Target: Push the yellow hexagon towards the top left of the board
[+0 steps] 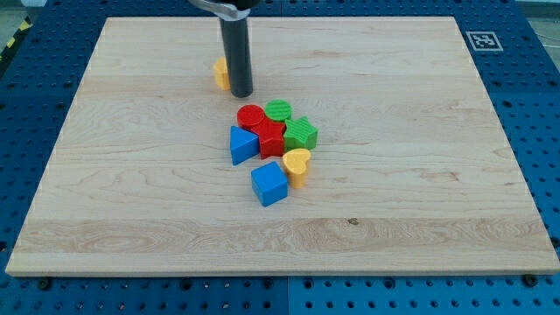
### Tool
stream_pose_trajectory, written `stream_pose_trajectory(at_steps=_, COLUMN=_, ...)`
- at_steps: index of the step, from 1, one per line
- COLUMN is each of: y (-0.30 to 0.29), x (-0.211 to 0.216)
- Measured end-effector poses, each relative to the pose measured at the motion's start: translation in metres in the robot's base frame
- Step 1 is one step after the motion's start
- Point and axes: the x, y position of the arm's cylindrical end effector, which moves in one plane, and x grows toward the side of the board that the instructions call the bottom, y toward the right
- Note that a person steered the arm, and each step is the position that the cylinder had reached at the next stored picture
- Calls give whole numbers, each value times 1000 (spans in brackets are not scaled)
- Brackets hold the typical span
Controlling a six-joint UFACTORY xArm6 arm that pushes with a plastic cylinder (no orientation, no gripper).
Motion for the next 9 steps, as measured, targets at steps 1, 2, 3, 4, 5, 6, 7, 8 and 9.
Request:
stream_pose_trajectory(at_steps=1, y=7, x=-7)
stream_pose_trajectory(at_steps=2, y=-21, x=-17)
stream_pose_trajectory(at_steps=3, y=-60, x=-17)
stream_pose_trajectory(at_steps=4, y=-73, x=-18)
stream_pose_trajectory(at_steps=5, y=-43, x=-18)
stream_pose_trajectory(at_steps=6, y=-26, x=-18)
stream_pose_trajectory(at_steps=7, y=-26, x=-36)
stream_pose_trajectory(at_steps=8, y=-38, x=-45)
stream_pose_trajectory(at_steps=9, y=-60, x=-44)
